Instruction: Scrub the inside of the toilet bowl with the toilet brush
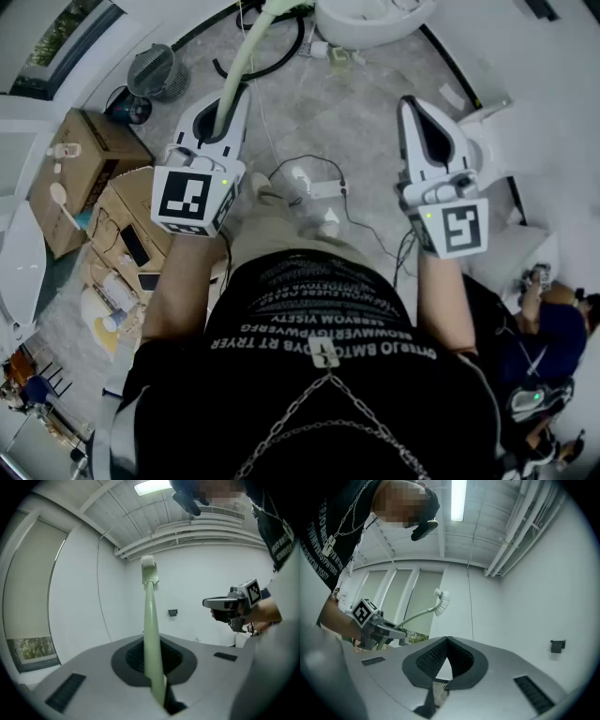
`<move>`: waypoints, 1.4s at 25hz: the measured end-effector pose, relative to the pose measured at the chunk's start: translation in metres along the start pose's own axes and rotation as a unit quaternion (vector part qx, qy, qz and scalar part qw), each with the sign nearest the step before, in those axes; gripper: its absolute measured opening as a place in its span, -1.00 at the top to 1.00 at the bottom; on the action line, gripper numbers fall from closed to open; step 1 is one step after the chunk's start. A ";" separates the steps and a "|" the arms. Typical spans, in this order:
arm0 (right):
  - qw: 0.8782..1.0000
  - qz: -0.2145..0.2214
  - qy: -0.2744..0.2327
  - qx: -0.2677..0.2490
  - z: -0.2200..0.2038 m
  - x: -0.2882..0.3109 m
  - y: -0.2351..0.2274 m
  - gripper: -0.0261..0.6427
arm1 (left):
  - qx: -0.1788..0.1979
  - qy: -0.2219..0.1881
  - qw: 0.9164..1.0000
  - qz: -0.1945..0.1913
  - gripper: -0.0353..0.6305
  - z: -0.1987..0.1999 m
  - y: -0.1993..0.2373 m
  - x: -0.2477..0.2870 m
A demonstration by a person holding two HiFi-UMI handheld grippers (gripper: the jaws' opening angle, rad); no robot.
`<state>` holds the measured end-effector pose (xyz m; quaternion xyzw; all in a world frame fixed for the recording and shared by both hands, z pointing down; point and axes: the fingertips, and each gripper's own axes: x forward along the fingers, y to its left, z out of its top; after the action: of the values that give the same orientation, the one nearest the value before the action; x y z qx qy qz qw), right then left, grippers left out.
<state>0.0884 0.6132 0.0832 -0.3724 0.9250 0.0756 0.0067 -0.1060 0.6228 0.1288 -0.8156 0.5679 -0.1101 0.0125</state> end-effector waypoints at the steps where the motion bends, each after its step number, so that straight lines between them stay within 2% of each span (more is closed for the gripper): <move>1: 1.000 0.001 -0.004 0.001 0.004 -0.011 -0.001 0.91 | -0.001 -0.001 1.000 0.007 0.89 0.005 -0.010 -0.005; 7: 1.000 0.004 -0.005 0.011 0.008 -0.067 -0.007 0.91 | 0.017 -0.018 1.000 0.019 0.89 0.029 -0.059 -0.034; 15: 0.999 0.009 -0.010 0.031 0.015 -0.082 -0.004 0.91 | 0.030 -0.022 0.999 0.015 0.89 0.036 -0.076 -0.046; 18: 0.999 0.008 -0.008 0.036 0.011 -0.076 -0.003 0.91 | 0.035 -0.015 0.999 0.017 0.89 0.031 -0.070 -0.049; 21: 0.999 0.012 -0.002 0.036 0.003 -0.068 0.002 0.91 | 0.020 -0.015 0.999 0.021 0.89 0.026 -0.060 -0.046; 24: 0.999 0.011 0.005 0.038 -0.003 -0.052 0.001 0.91 | 0.021 -0.013 1.000 0.018 0.89 0.022 -0.045 -0.036; 30: 0.999 -0.003 0.007 0.050 -0.006 -0.002 -0.010 0.91 | 0.020 -0.016 1.000 0.004 0.89 0.022 -0.010 -0.007; 35: 0.999 -0.016 0.005 0.038 -0.011 0.048 -0.019 0.91 | 0.016 -0.014 1.000 -0.006 0.89 0.015 0.029 0.025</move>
<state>0.0674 0.5652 0.0883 -0.3870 0.9211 0.0388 0.0178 -0.1212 0.5875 0.1144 -0.8202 0.5609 -0.1077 0.0327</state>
